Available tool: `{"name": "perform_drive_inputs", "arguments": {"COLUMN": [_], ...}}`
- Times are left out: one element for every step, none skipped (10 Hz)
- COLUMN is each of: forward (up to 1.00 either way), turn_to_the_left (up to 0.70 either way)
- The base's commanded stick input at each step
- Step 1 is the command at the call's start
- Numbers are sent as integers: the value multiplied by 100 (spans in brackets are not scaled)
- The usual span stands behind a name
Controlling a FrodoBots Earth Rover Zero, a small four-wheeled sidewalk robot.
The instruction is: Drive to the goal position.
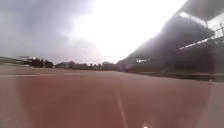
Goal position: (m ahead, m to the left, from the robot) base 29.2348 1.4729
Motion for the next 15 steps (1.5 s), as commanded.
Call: {"name": "perform_drive_inputs", "arguments": {"forward": [70,70,70,70,70,70,70,70,70,70,70,70,70,70,70], "turn_to_the_left": [0,0,0,0,0,0,0,0,0,0,0,0,0,0,0]}}
